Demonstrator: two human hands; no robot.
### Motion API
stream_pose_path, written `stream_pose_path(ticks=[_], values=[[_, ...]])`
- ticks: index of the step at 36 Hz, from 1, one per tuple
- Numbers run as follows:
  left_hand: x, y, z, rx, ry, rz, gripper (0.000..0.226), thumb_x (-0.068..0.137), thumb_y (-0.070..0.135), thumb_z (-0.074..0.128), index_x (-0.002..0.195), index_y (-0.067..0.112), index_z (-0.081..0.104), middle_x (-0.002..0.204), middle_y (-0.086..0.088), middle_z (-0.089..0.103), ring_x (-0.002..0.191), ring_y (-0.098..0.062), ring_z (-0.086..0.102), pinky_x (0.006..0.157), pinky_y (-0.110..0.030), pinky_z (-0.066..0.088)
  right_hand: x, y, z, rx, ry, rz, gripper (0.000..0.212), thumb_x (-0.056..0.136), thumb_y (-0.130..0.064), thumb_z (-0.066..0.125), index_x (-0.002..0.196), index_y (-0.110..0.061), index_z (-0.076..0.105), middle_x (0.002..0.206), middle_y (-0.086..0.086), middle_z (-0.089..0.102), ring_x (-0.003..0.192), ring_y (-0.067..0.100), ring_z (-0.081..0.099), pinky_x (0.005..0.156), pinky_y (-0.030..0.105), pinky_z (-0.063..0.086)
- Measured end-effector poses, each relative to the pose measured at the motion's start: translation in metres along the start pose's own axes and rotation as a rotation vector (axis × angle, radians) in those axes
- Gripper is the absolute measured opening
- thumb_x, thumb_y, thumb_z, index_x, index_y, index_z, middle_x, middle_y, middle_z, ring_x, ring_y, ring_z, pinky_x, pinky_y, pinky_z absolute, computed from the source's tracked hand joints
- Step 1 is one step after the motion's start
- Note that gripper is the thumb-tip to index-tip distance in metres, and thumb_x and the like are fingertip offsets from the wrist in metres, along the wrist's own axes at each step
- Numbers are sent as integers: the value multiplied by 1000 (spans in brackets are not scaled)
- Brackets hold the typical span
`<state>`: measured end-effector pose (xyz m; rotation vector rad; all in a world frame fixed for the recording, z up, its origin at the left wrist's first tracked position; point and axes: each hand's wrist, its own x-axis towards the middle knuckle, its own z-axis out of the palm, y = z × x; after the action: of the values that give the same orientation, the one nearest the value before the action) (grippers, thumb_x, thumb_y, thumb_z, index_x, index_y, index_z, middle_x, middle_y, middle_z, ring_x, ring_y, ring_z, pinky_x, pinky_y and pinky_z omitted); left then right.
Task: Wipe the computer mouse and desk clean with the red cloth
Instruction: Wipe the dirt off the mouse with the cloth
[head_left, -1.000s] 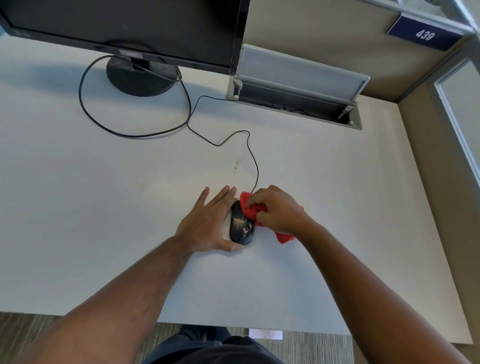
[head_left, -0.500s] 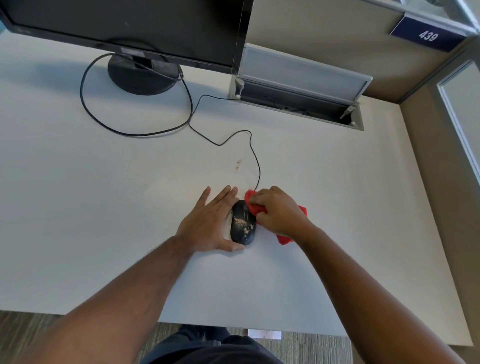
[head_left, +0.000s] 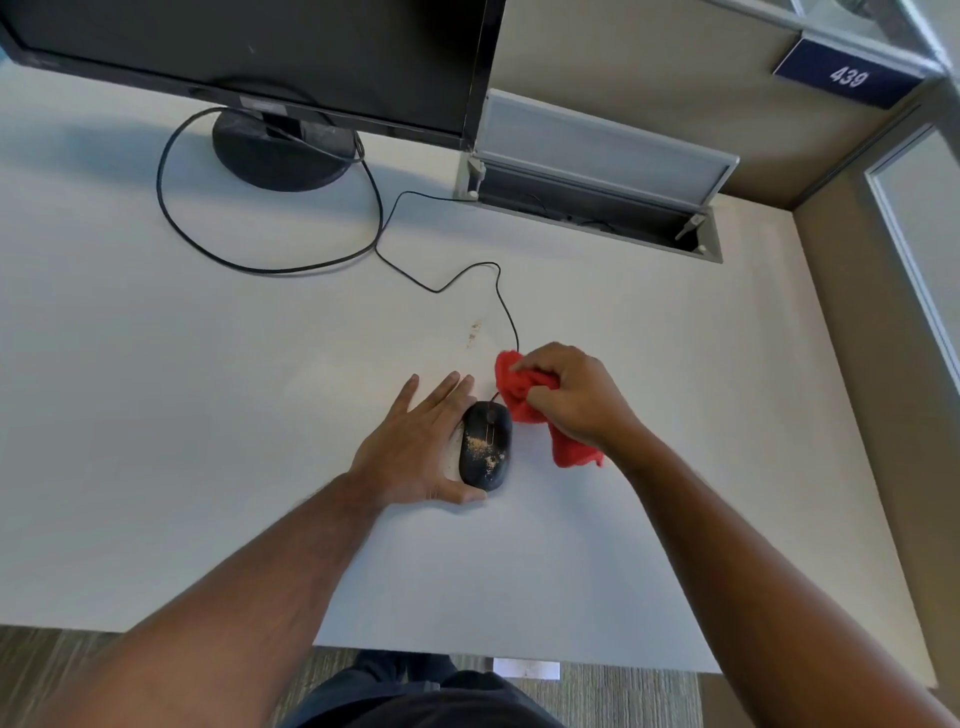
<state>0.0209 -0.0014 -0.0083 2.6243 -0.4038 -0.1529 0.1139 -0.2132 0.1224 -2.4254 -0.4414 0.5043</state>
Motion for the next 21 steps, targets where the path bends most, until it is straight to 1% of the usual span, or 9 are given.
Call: stream_pose_path(ticks=[3,6,9,12,15,17,18,19,21], values=[[0,1,-1,-26,-6,0,136,63,96,64,167,23,13,178,4,14,163,-5,-7,132,-50,-7,6,-3,16,-87,-55,-33,31,76,-16,65,105,-23,74,108,-5,66,94,15,59,78,30,48],[1,2,-1,-42,-5,7,143,63,95,66,169,28,-3,178,8,12,163,-6,-6,132,-53,-2,4,-5,41,-260,-117,-123,20,83,-17,60,101,-13,69,104,4,65,97,24,56,82,36,47],[0,1,-1,-32,4,11,145,63,94,66,169,27,-7,178,7,13,163,-7,-5,132,-54,-1,-2,-4,55,-336,-64,-158,15,93,-20,53,101,-16,65,107,3,61,99,21,51,85,34,44],[1,1,0,-27,0,15,144,64,95,64,169,25,-4,178,6,15,163,-8,-4,132,-54,-1,-7,-2,53,-362,-77,-212,17,94,-16,53,103,-17,66,107,0,60,100,19,51,87,32,45],[0,0,2,-9,1,19,139,65,97,61,169,21,7,177,3,15,163,-9,-5,132,-54,-1,-11,-6,41,-347,-223,-245,25,85,-14,54,103,-18,70,104,-4,61,99,16,51,86,31,45],[0,-1,2,11,-10,21,137,66,99,57,168,20,12,178,0,13,163,-9,-6,132,-53,-2,-9,-10,31,-319,-329,-228,27,80,-17,55,101,-21,72,102,-7,61,95,13,55,81,31,49],[0,-1,2,18,-16,22,136,66,99,55,168,20,13,178,0,12,163,-9,-7,132,-53,-3,-6,-11,28,-272,-326,-208,28,79,-17,55,100,-22,73,100,-9,62,92,11,57,79,30,51],[0,-1,2,16,-18,22,135,66,99,56,169,22,12,178,1,12,163,-8,-8,132,-53,-3,-4,-11,25,-197,-280,-180,29,77,-15,56,98,-22,74,98,-11,63,91,9,58,78,27,51],[1,0,0,-21,-17,10,137,65,97,60,169,26,6,177,5,14,163,-7,-9,132,-53,-4,2,-7,24,-90,-136,-142,29,76,-10,57,97,-21,75,97,-14,63,92,9,57,79,24,47]])
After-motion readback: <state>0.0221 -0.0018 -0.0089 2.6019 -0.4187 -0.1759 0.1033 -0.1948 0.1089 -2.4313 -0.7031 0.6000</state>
